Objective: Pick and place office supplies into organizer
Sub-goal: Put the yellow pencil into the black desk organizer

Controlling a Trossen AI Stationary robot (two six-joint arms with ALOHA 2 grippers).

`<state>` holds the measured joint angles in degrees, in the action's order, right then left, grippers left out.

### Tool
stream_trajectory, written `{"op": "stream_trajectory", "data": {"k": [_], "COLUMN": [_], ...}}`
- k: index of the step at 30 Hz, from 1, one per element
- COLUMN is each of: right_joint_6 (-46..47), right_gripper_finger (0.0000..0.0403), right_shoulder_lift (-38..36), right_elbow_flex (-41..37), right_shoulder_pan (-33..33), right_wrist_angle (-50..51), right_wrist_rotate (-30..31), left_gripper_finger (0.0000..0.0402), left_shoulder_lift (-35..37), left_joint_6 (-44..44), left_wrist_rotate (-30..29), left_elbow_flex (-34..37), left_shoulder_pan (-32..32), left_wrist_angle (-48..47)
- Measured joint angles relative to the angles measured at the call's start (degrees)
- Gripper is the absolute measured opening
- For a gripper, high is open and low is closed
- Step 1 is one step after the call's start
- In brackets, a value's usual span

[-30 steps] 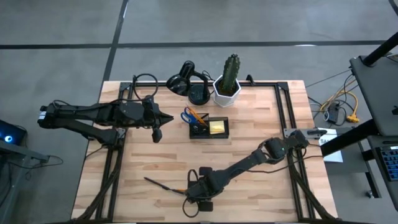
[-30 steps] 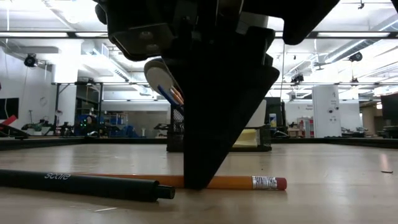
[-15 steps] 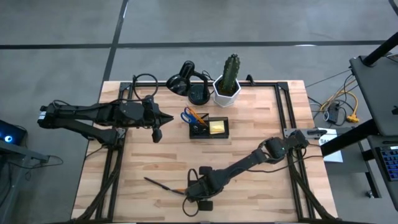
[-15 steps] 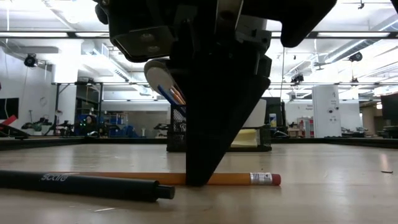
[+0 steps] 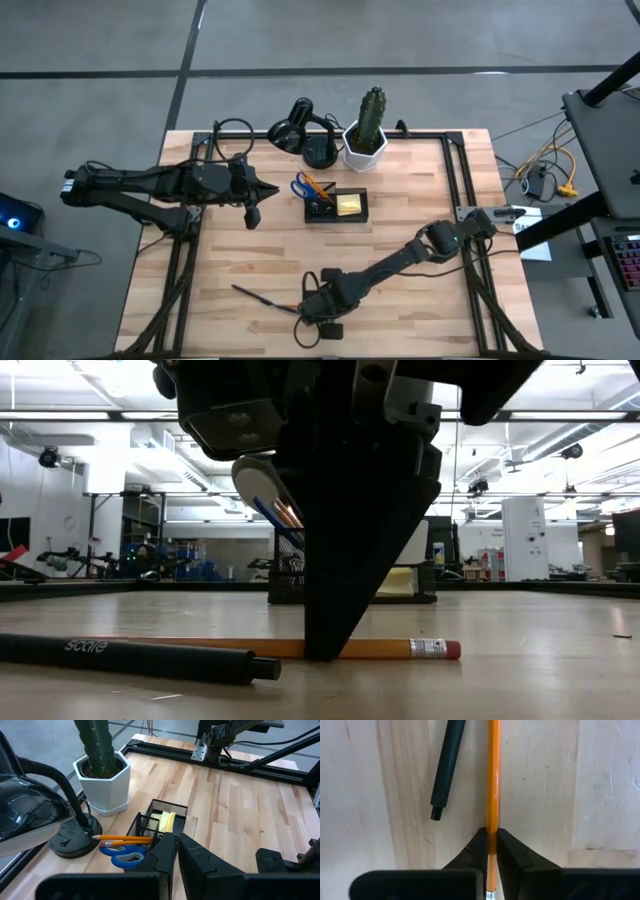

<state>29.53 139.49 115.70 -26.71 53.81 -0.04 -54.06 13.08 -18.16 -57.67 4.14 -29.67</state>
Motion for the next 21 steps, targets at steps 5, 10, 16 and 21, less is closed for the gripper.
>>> {"op": "stream_trajectory", "data": {"k": [5,10,16,21], "right_joint_6": [0.03,0.17,0.64,3.31], "right_gripper_finger": [0.0013,0.0013,0.0012,0.0012], "right_shoulder_lift": [-0.75,-1.06,-2.24,-4.51], "right_elbow_flex": [-0.18,-0.15,-0.05,-0.51], "right_shoulder_pan": [-0.05,-0.03,-0.04,-0.05], "right_wrist_angle": [0.92,3.71,9.0,15.7], "right_wrist_rotate": [1.31,2.47,4.05,8.97], "left_gripper_finger": [0.0008,0.0008,0.0008,0.0008], "left_shoulder_lift": [0.0,0.0,0.02,0.2], "left_joint_6": [0.0,0.0,-0.02,-0.02], "left_wrist_rotate": [0.03,0.03,0.02,0.01], "left_elbow_flex": [0.0,0.0,0.0,0.0], "left_shoulder_pan": [0.0,0.0,0.0,0.0], "left_wrist_angle": [0.0,-0.04,-0.13,-0.38]}}
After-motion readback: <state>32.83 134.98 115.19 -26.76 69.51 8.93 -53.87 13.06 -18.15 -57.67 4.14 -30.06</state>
